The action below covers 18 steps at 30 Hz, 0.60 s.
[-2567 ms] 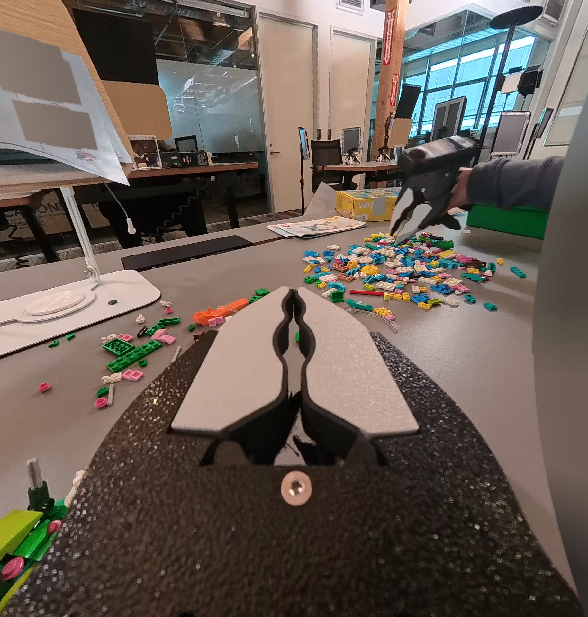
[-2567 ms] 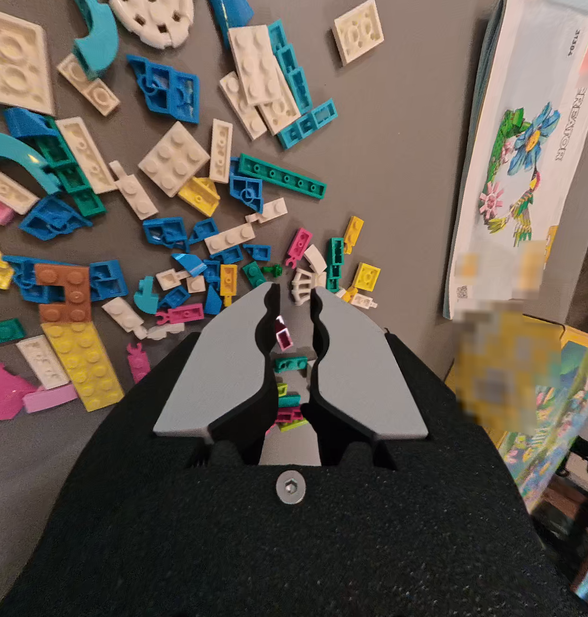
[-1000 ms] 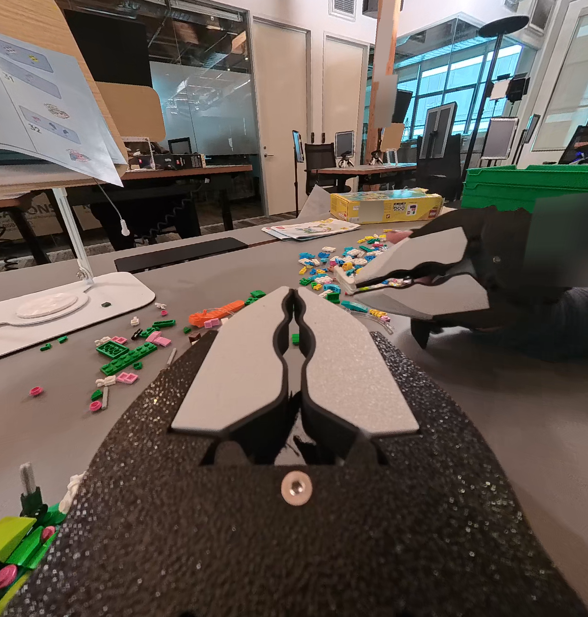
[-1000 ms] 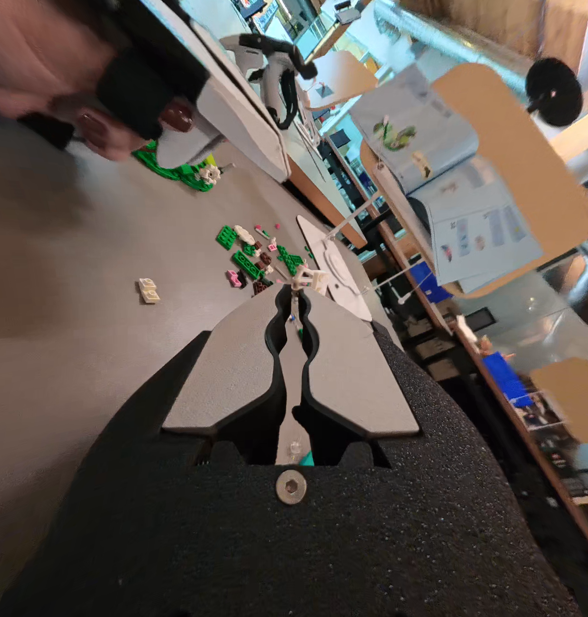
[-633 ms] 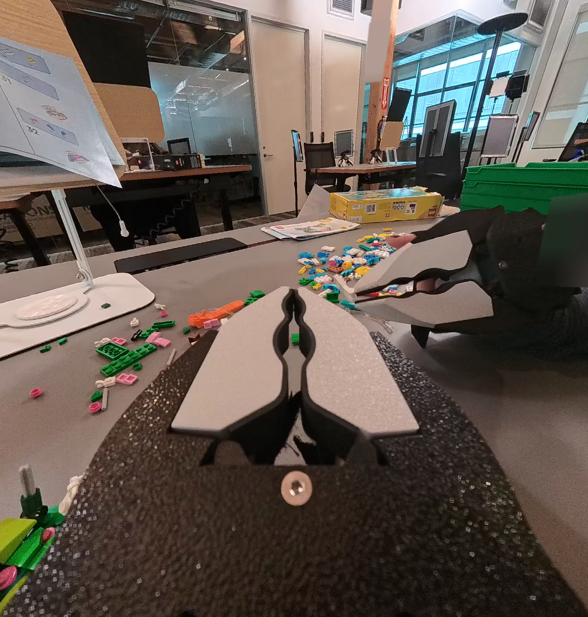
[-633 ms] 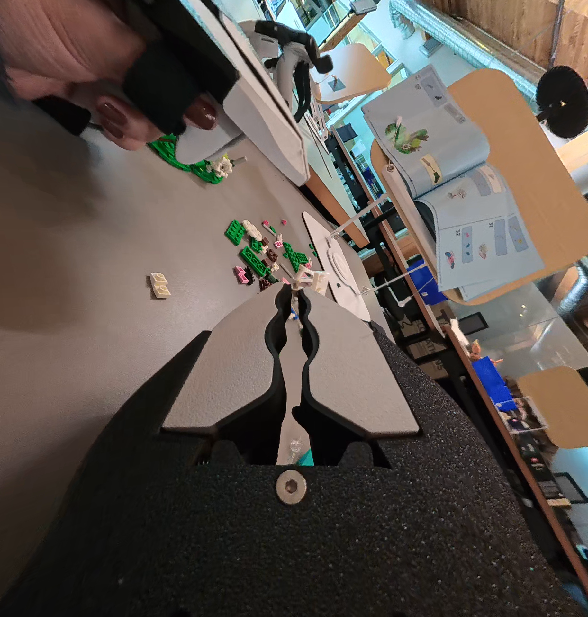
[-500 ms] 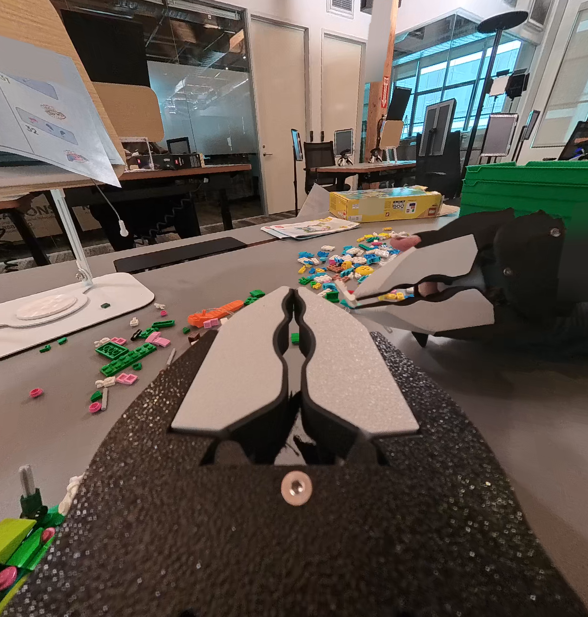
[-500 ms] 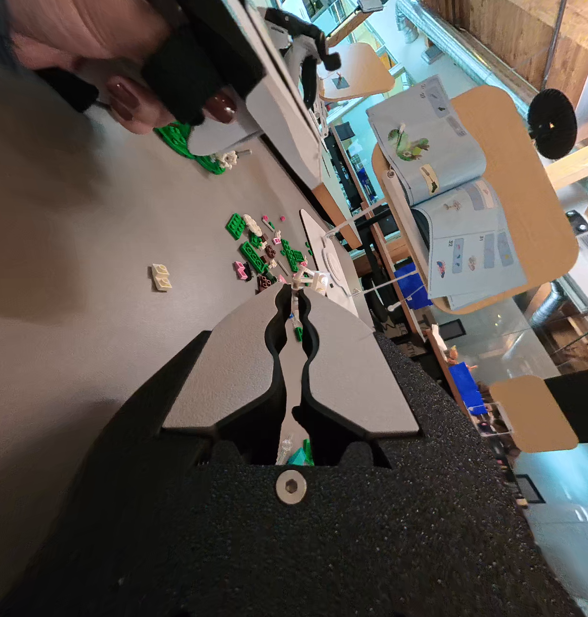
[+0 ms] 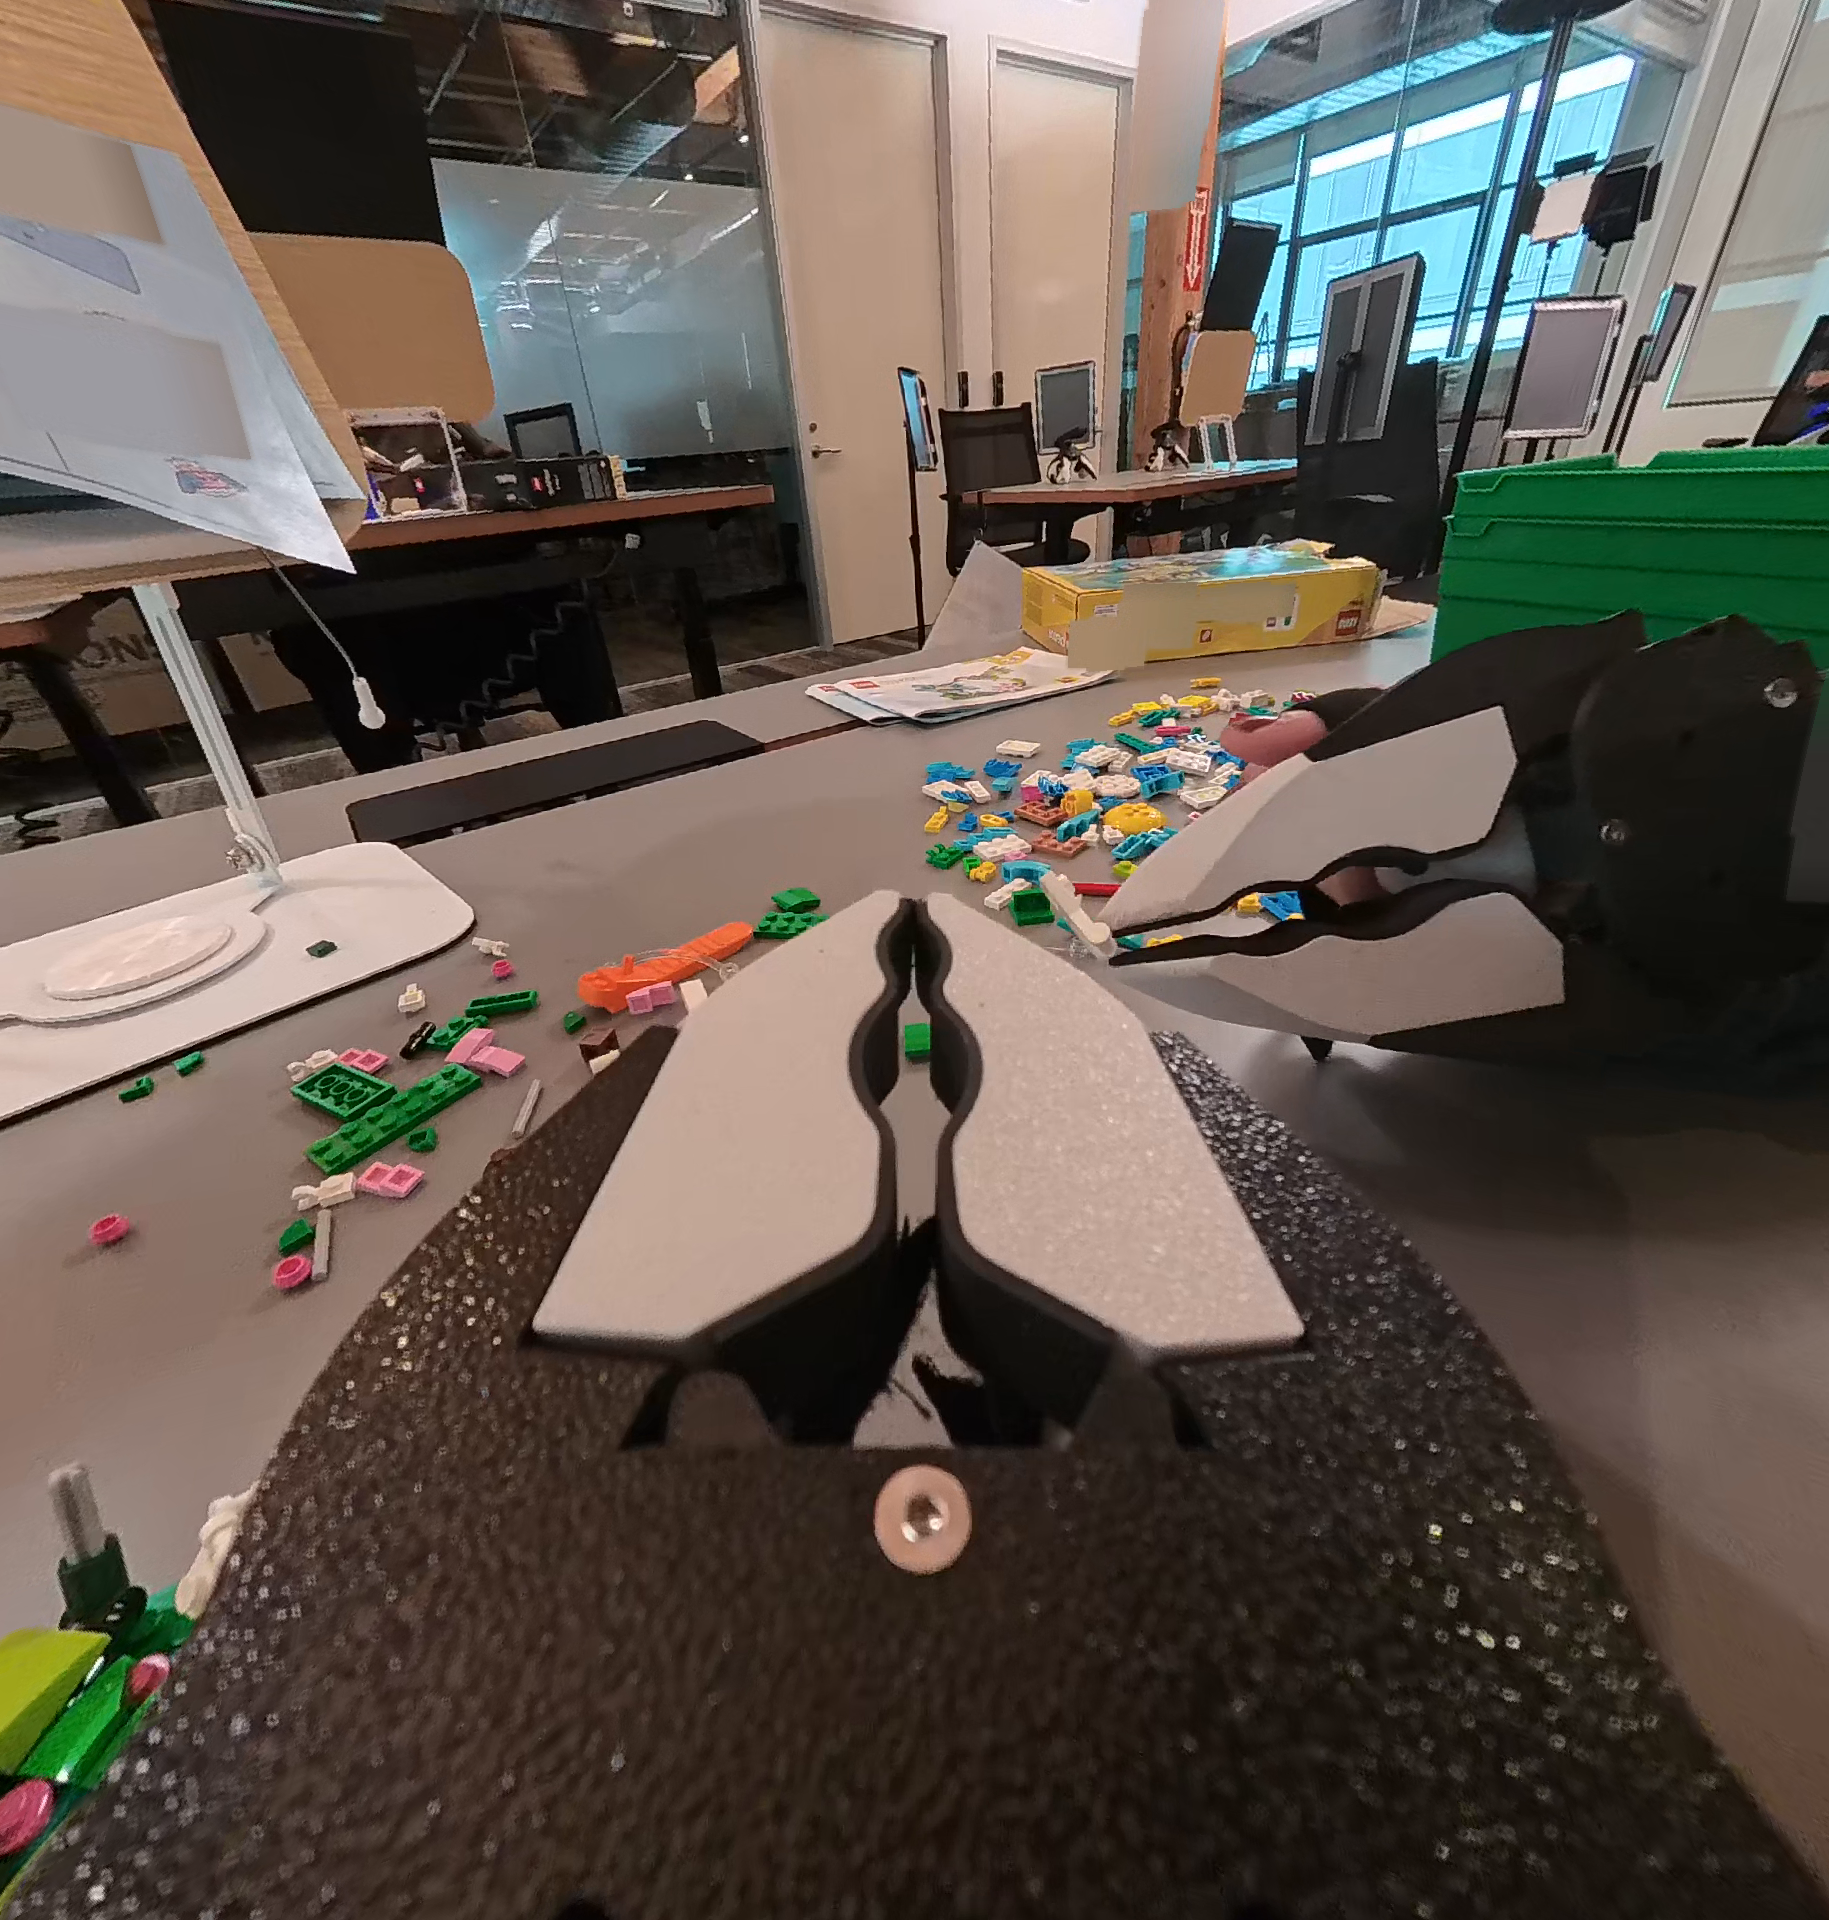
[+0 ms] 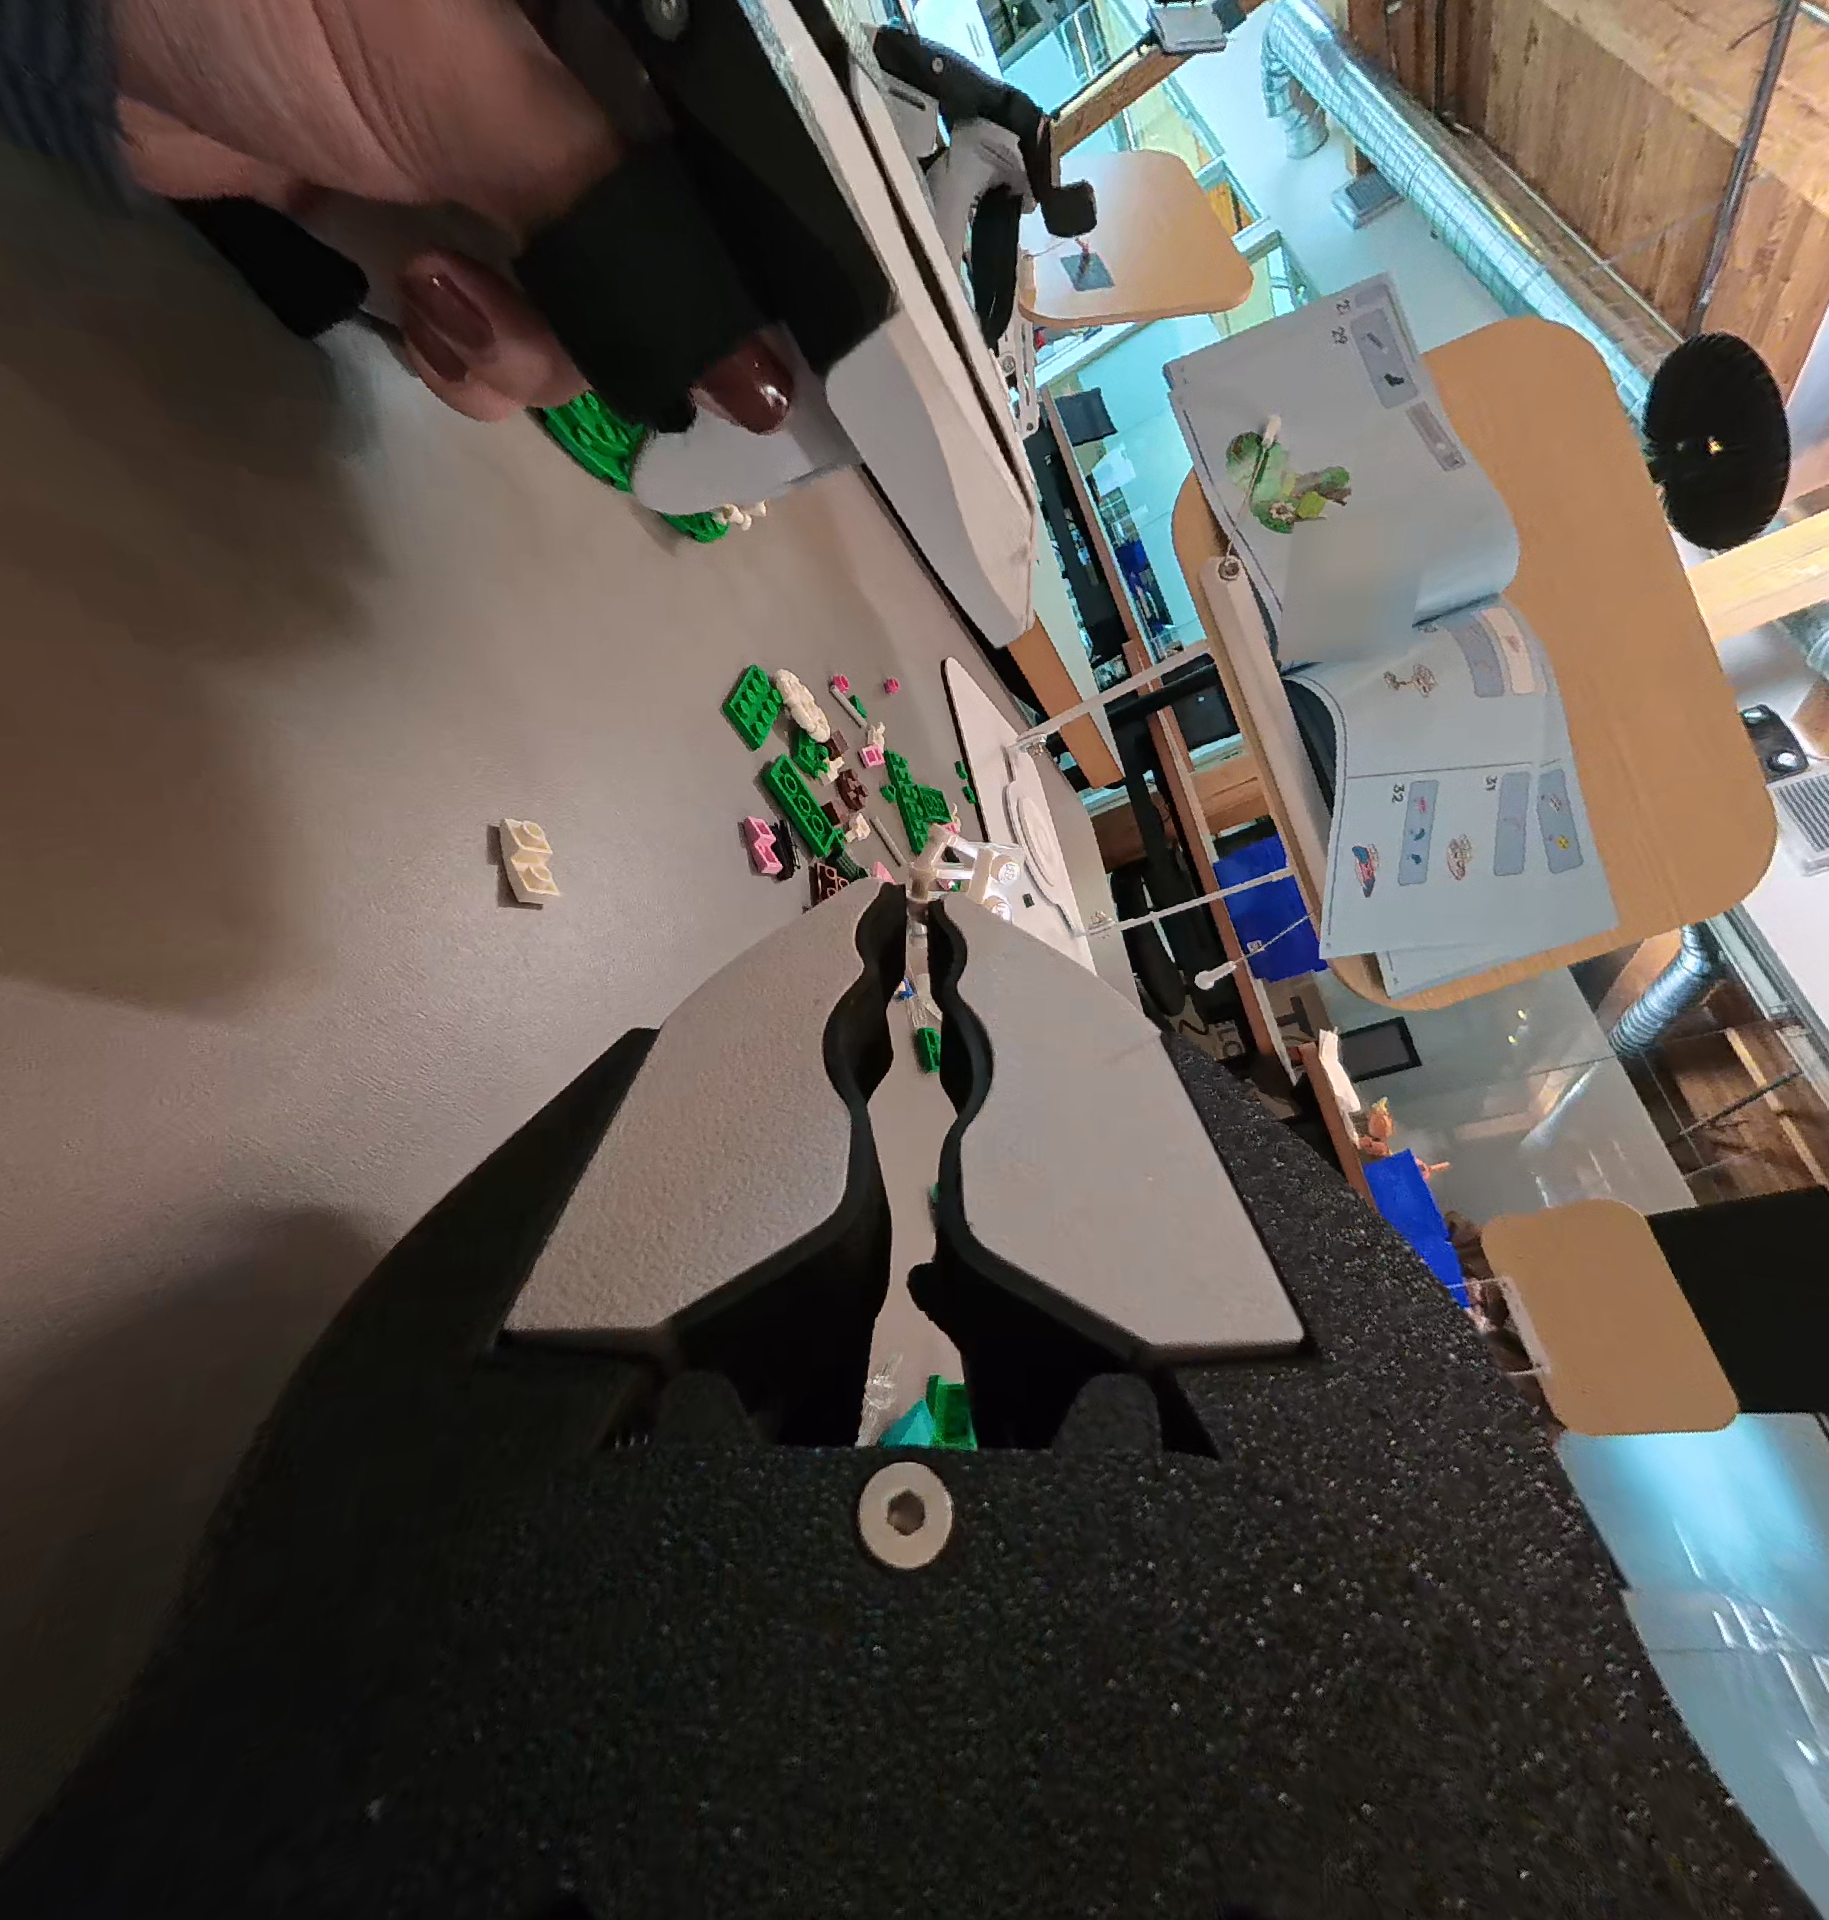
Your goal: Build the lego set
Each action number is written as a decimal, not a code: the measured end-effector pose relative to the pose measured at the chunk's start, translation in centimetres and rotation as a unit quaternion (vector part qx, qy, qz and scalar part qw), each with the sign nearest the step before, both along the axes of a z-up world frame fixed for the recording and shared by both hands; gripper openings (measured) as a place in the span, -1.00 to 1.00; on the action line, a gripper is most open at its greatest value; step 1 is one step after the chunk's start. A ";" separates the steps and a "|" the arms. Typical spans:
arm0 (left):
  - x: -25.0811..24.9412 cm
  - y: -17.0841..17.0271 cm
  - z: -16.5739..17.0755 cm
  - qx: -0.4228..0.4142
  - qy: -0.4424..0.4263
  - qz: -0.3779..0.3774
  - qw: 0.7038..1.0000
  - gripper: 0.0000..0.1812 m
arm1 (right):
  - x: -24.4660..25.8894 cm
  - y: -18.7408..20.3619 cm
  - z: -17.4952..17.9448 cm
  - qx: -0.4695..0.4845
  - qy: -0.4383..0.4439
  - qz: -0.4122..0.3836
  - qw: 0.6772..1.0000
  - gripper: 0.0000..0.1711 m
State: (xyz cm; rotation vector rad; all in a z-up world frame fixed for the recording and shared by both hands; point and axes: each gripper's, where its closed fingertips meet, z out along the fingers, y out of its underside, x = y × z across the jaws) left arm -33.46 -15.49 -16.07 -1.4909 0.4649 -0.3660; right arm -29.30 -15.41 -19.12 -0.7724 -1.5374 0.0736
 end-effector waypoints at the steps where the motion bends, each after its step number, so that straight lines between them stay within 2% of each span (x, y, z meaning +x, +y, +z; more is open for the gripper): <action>1: 0.0 0.0 0.0 0.000 0.001 0.001 1.000 -1.00 | 0.0 0.0 0.0 0.003 -0.002 -0.001 1.000 -0.96; 4: 0.0 -0.1 0.1 0.006 0.003 0.000 1.000 -1.00 | 0.2 0.1 0.2 0.001 0.000 0.001 1.000 -0.96; 6: 0.5 -0.3 0.2 0.005 -0.003 -0.019 1.000 -0.87 | 0.2 -0.3 0.3 -0.013 0.004 0.018 1.000 -0.96; 9: 2.2 -1.0 0.0 -0.030 -0.037 -0.094 0.994 -0.70 | 0.4 -1.2 0.4 0.000 -0.005 0.051 0.999 -0.96; 12: 4.1 -2.0 -0.6 -0.088 -0.063 -0.184 0.977 -0.57 | 0.4 -2.2 -0.1 0.042 -0.034 0.079 0.995 -0.96; 15: 4.6 -2.7 -1.1 -0.118 -0.064 -0.226 0.965 -0.68 | 0.4 -3.4 -0.2 0.071 -0.048 0.106 0.991 -0.96; 18: 4.6 -3.1 -2.4 -0.185 -0.058 -0.250 0.949 -0.74 | 0.4 -3.9 -0.2 0.110 -0.059 0.114 0.986 -0.96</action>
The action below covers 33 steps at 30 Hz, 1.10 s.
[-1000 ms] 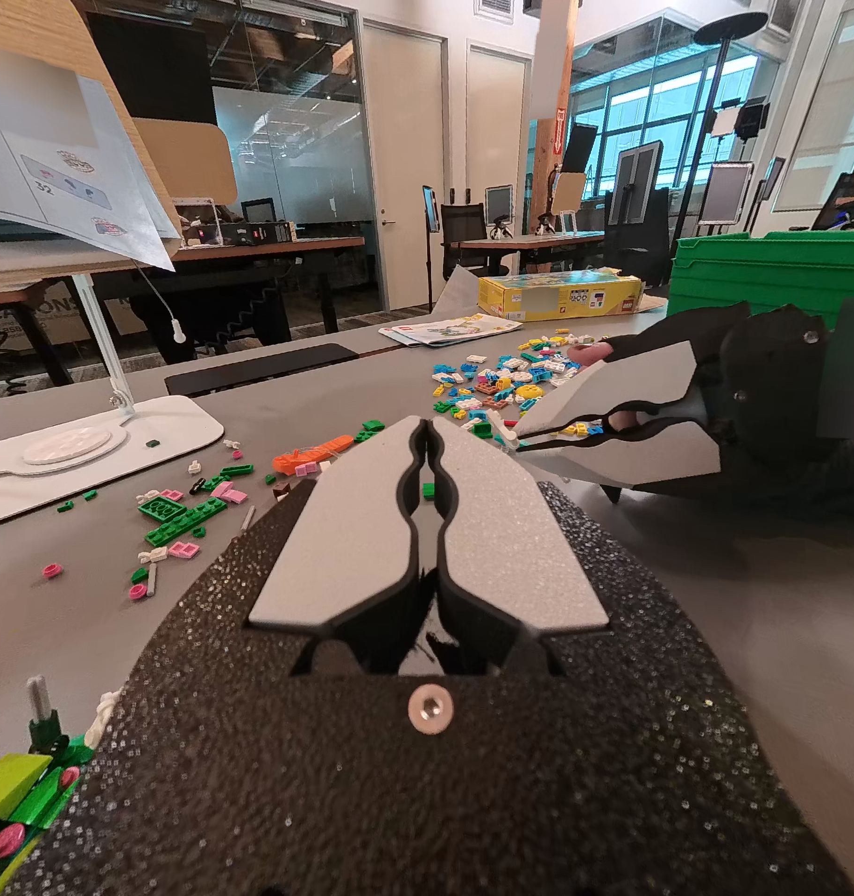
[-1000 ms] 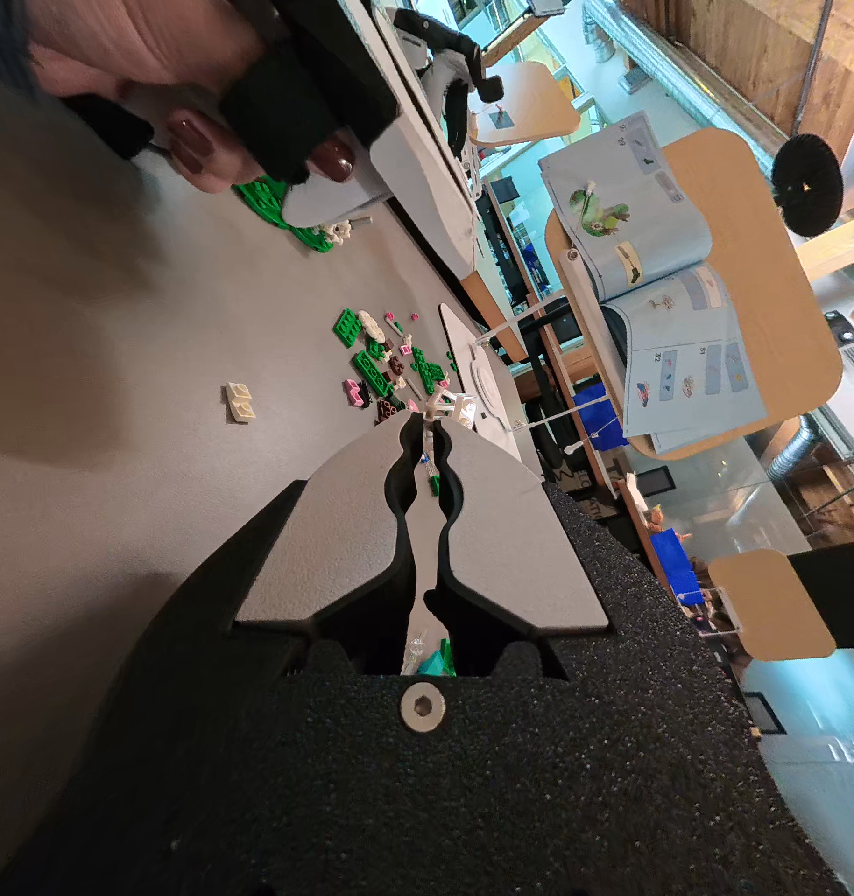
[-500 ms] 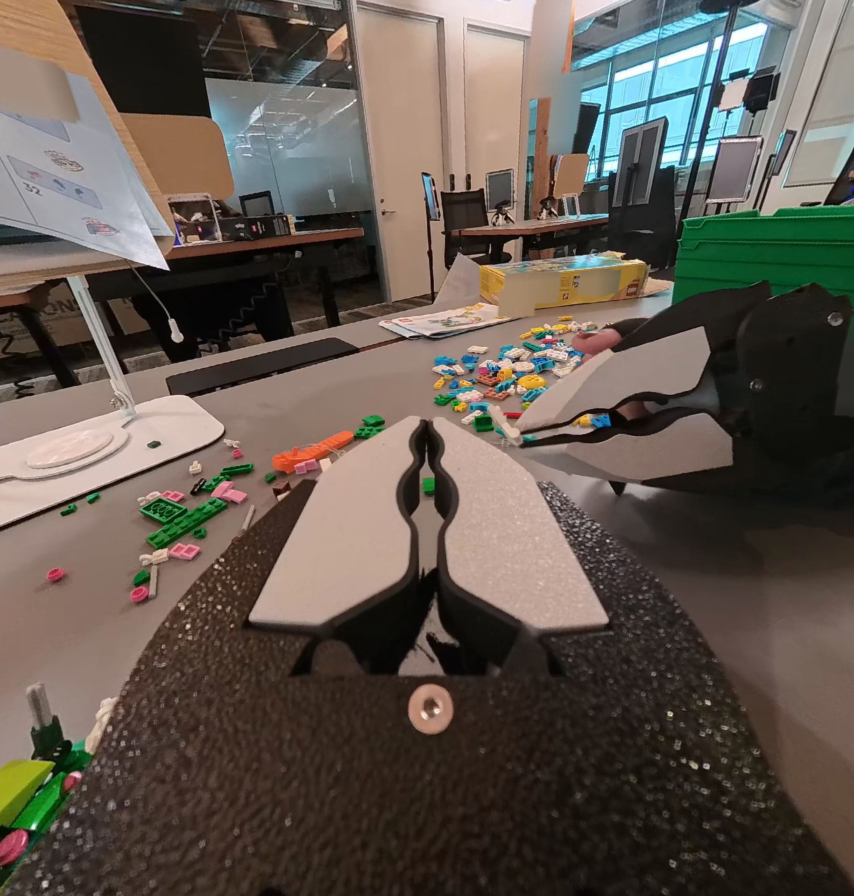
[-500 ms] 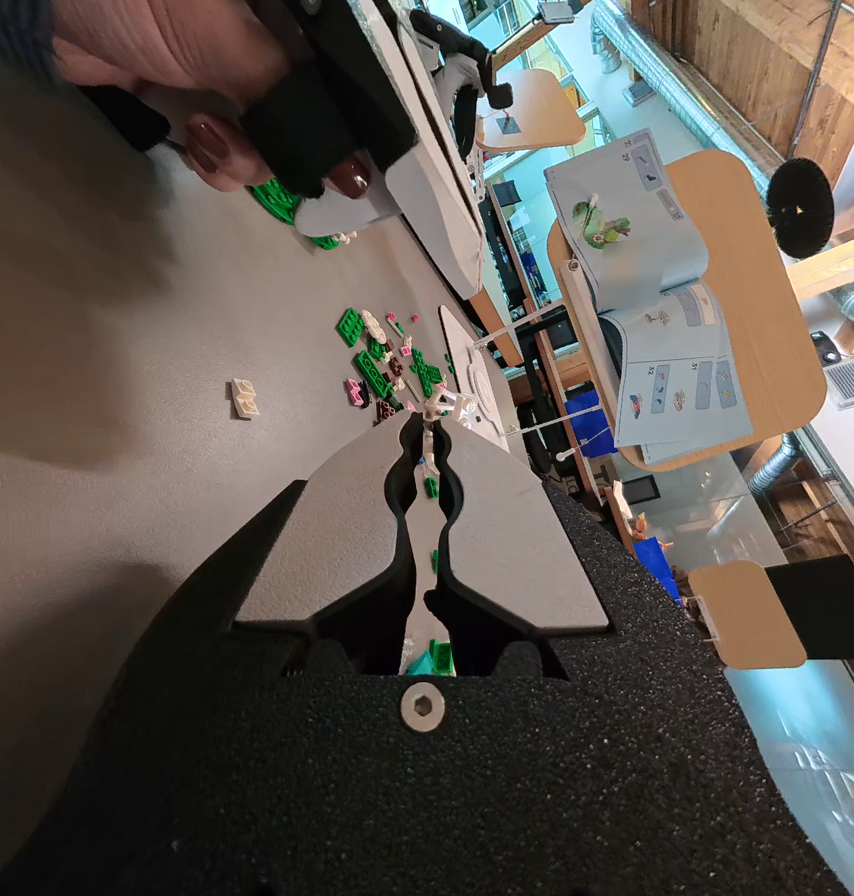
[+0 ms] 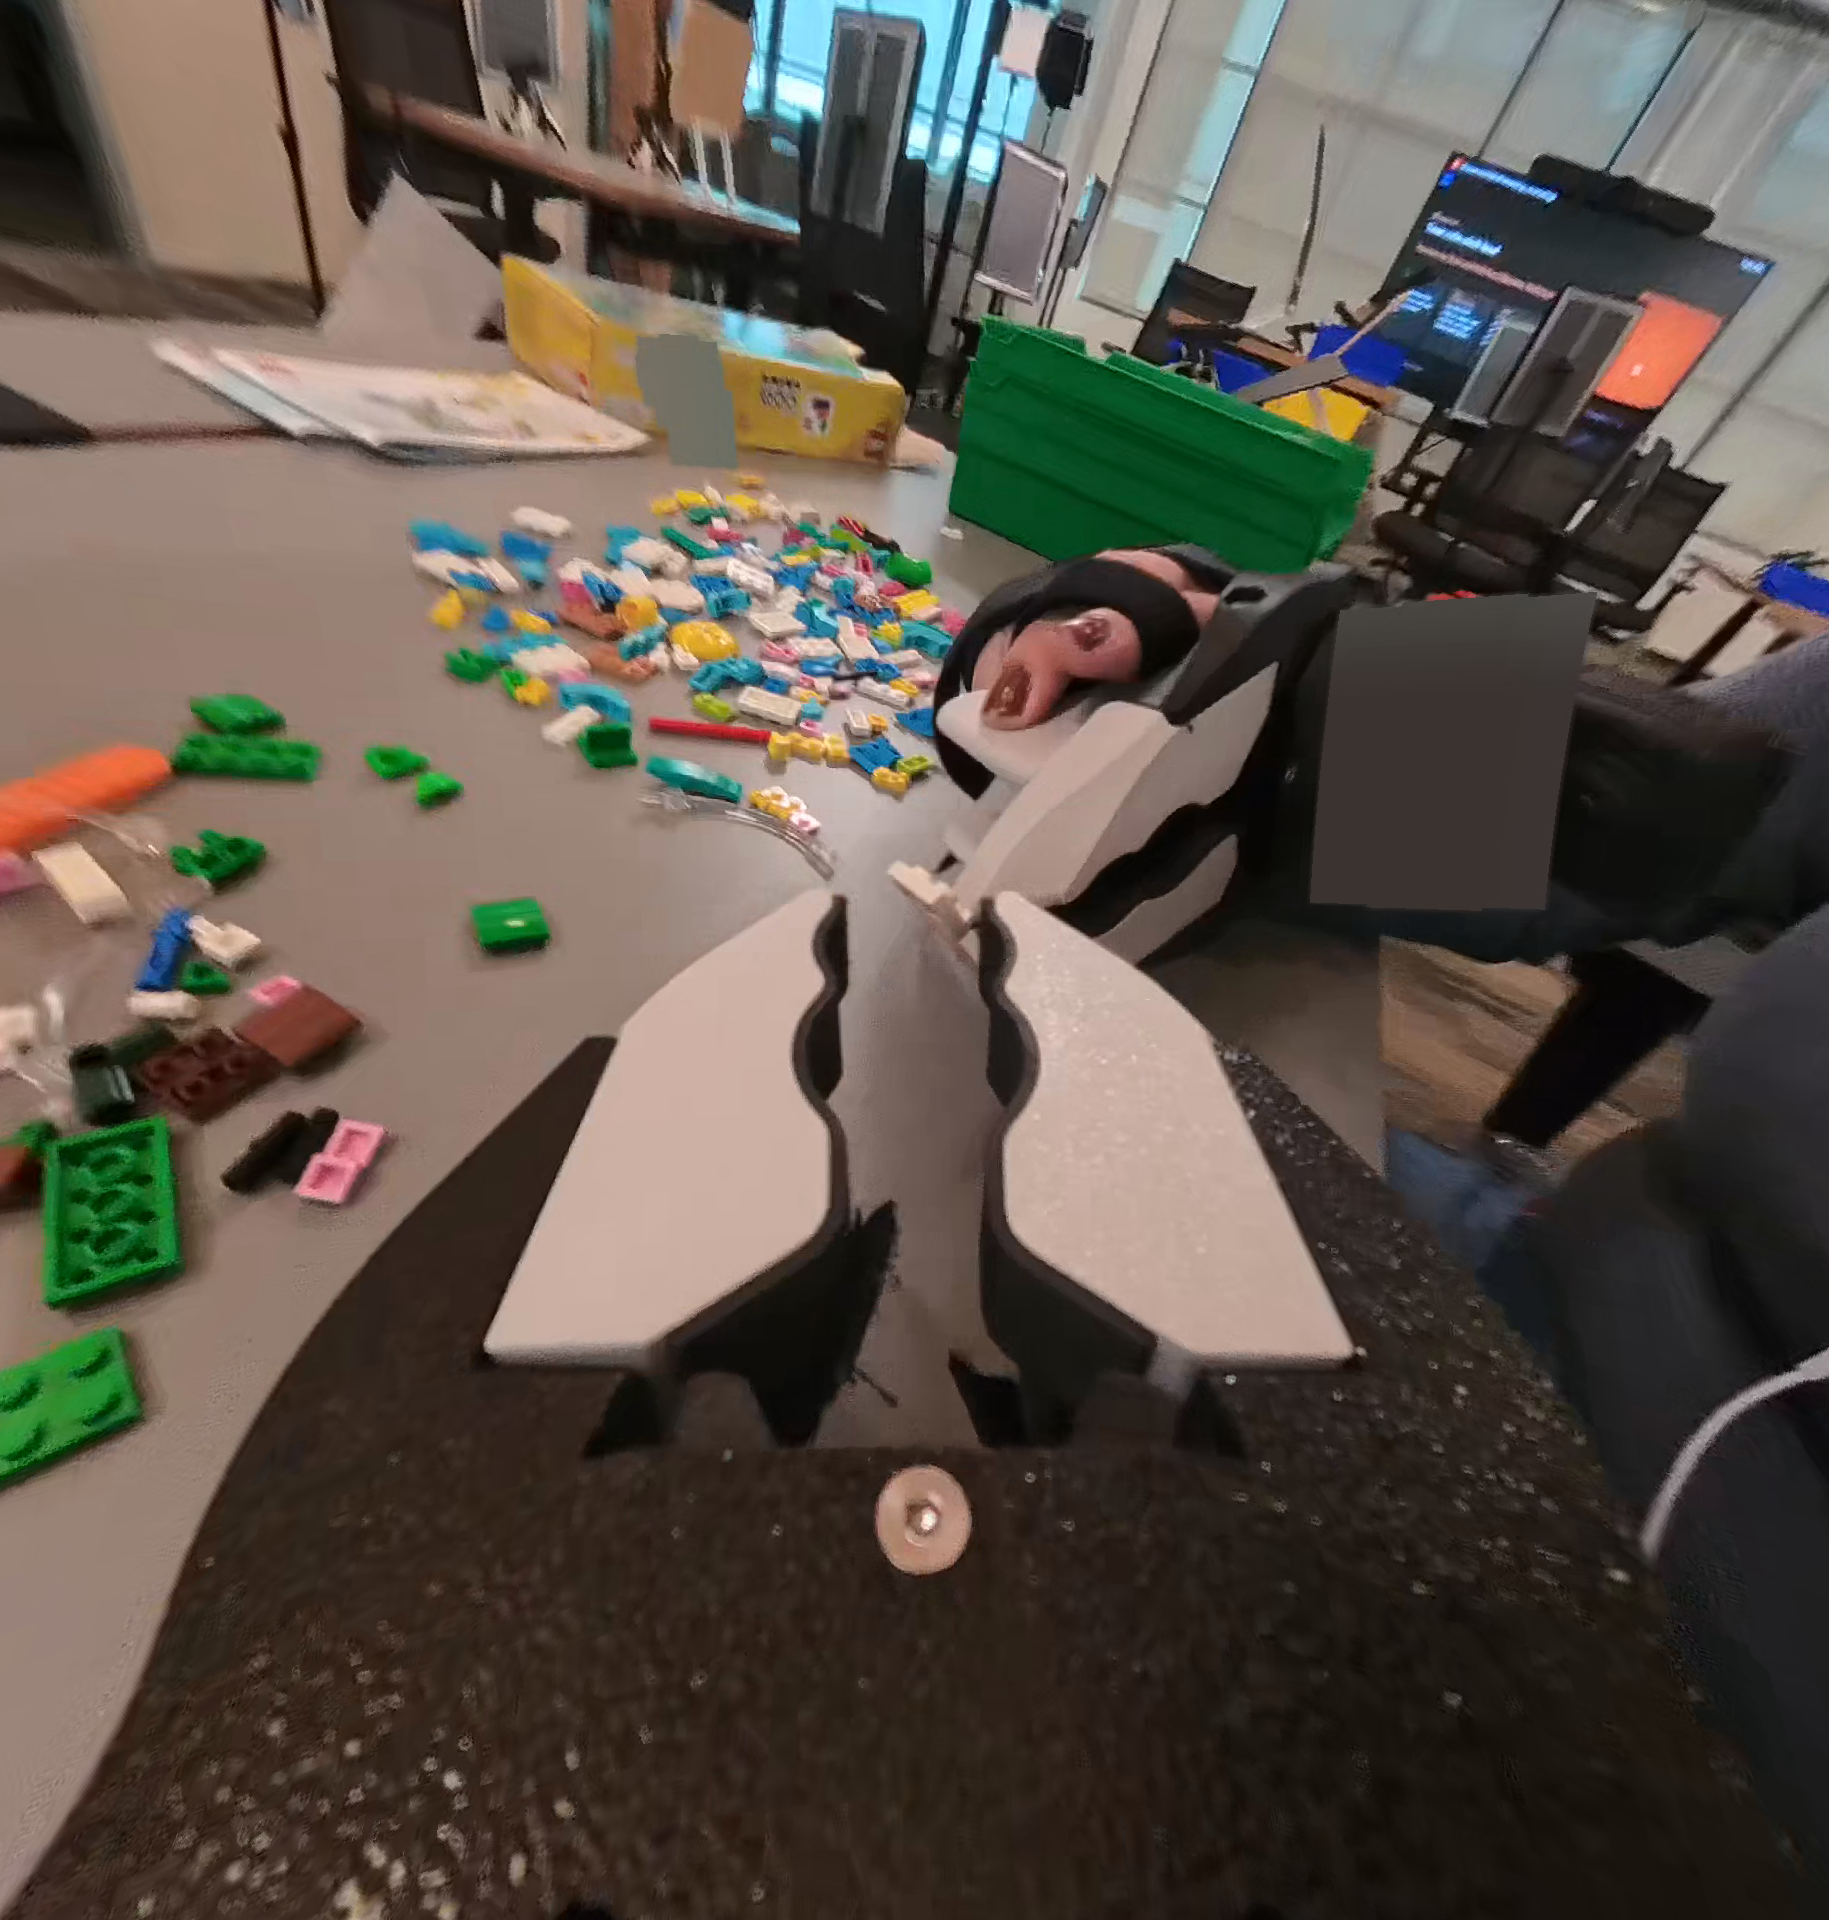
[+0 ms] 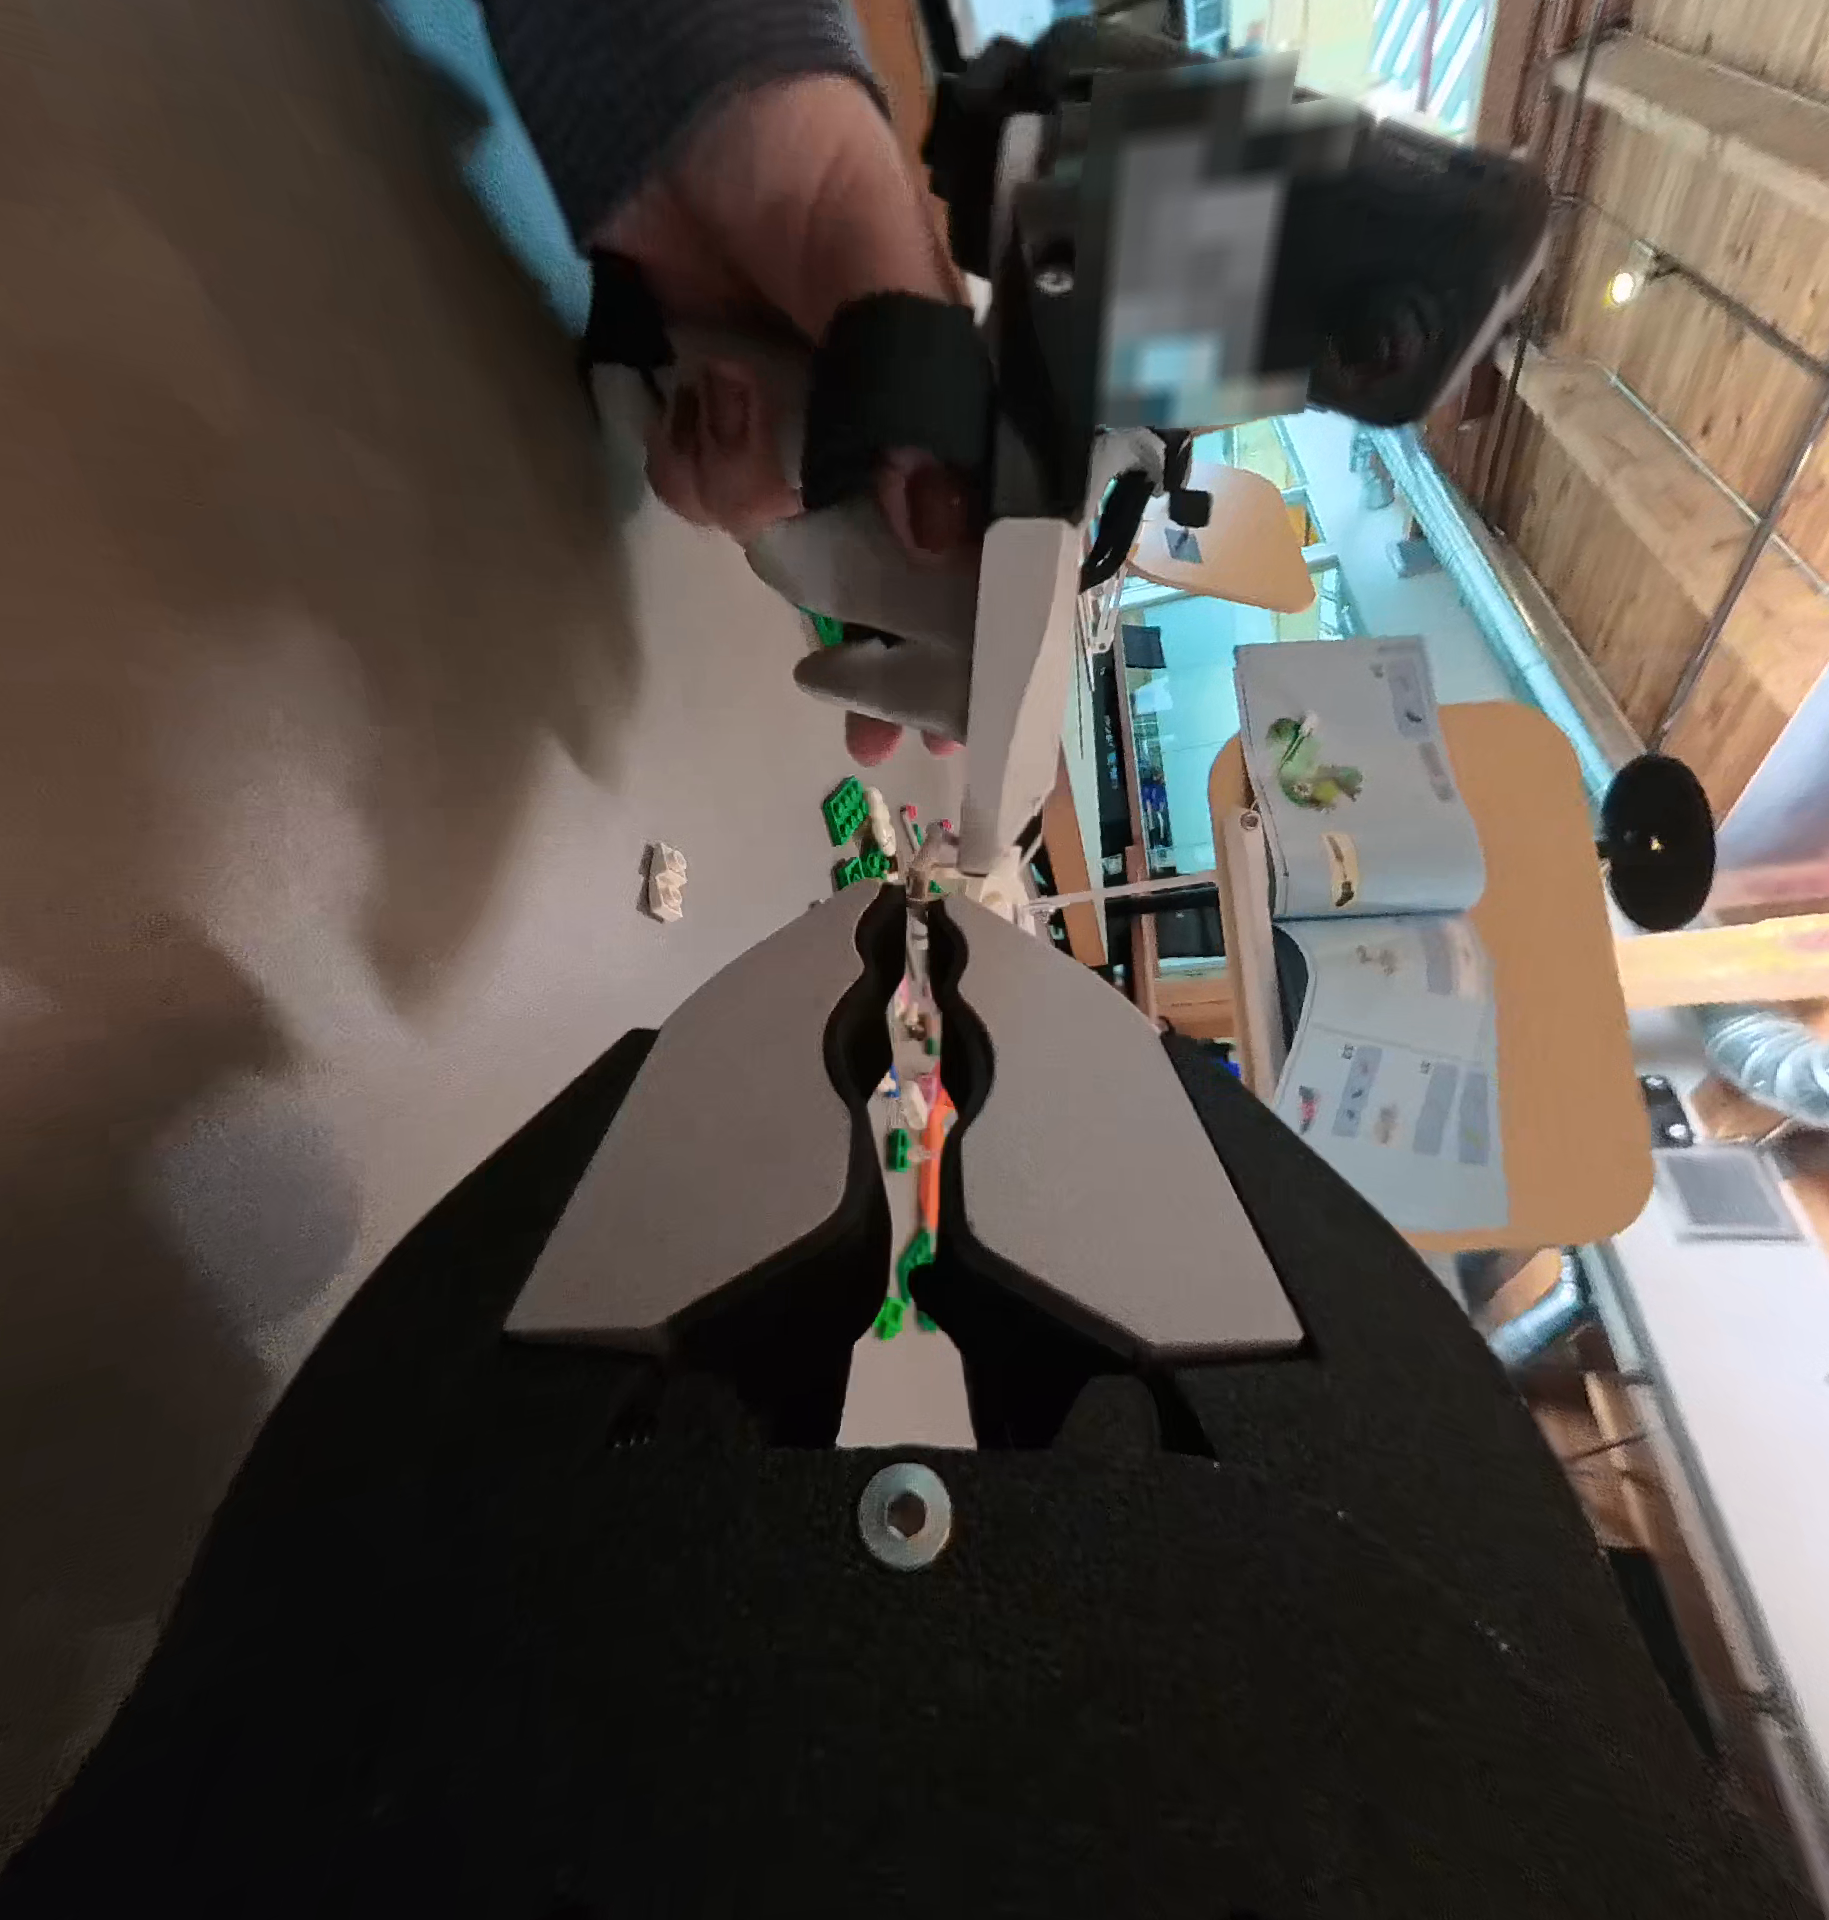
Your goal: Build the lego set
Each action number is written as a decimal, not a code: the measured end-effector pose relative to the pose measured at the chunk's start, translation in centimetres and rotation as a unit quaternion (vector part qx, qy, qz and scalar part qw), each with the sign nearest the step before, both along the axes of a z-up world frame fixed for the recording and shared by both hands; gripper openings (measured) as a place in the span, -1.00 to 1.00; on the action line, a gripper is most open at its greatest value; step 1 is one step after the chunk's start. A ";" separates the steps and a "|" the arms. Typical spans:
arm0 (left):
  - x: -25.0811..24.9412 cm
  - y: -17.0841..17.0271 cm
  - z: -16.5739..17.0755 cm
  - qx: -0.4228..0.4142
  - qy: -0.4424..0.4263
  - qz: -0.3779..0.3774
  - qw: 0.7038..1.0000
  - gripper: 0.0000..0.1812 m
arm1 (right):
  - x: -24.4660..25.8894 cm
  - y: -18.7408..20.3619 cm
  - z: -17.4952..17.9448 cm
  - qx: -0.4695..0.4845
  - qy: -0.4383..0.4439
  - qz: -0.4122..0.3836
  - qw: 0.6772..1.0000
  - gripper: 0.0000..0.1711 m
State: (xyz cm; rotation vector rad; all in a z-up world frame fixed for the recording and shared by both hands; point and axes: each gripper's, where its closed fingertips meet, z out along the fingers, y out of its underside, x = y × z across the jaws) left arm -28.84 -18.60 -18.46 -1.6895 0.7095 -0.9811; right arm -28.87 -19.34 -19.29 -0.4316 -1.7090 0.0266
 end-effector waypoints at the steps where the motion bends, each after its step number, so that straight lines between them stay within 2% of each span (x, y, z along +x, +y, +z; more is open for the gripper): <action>1: 0.0 0.0 0.0 -0.014 -0.011 -0.003 1.000 -0.78 | 0.0 0.0 -0.1 0.014 -0.006 -0.002 1.000 -0.96; 5: 0.8 -0.7 0.6 -0.044 -0.069 -0.044 0.996 -0.96 | -0.1 -0.1 -0.7 0.063 -0.025 -0.004 0.998 -1.00; 8: 0.0 0.1 0.8 -0.044 -0.080 -0.008 0.996 -0.97 | -0.2 0.0 -0.6 0.070 -0.021 -0.016 0.997 -1.00; 10: -0.7 0.7 1.5 -0.048 -0.112 0.019 0.992 -0.98 | -0.3 0.3 -0.3 0.021 -0.013 -0.026 0.999 -0.98; 13: -1.5 1.4 2.4 -0.059 -0.171 0.049 0.982 -0.98 | -0.8 1.4 0.7 -0.149 0.033 -0.061 0.986 -0.91; 15: -1.5 1.3 3.5 -0.056 -0.228 0.044 0.971 -0.98 | -1.3 1.3 1.5 -0.329 0.072 -0.057 0.940 -0.77; 17: -1.4 0.9 4.8 -0.053 -0.295 0.024 0.954 -0.98 | -1.6 1.2 2.4 -0.486 0.106 -0.035 0.867 -0.63; 19: -1.4 0.8 5.5 -0.054 -0.333 0.016 0.941 -0.98 | -1.4 1.5 3.0 -0.581 0.125 -0.019 0.804 -0.62; 22: -0.9 0.6 5.4 -0.052 -0.334 0.008 0.941 -0.98 | -1.2 1.0 3.6 -0.663 0.124 0.027 0.738 -0.73; 25: -0.2 0.5 5.0 -0.054 -0.327 0.000 0.943 -0.98 | -1.4 0.3 3.2 -0.699 0.089 0.057 0.707 -0.89; 28: -0.3 0.5 5.1 -0.052 -0.327 -0.004 0.943 -0.98 | -1.1 -0.1 3.4 -0.728 0.071 0.086 0.676 -0.95; 33: -0.4 -0.1 4.6 -0.036 -0.271 -0.025 0.961 -0.98 | -0.5 -0.2 3.5 -0.740 0.035 0.100 0.664 -0.96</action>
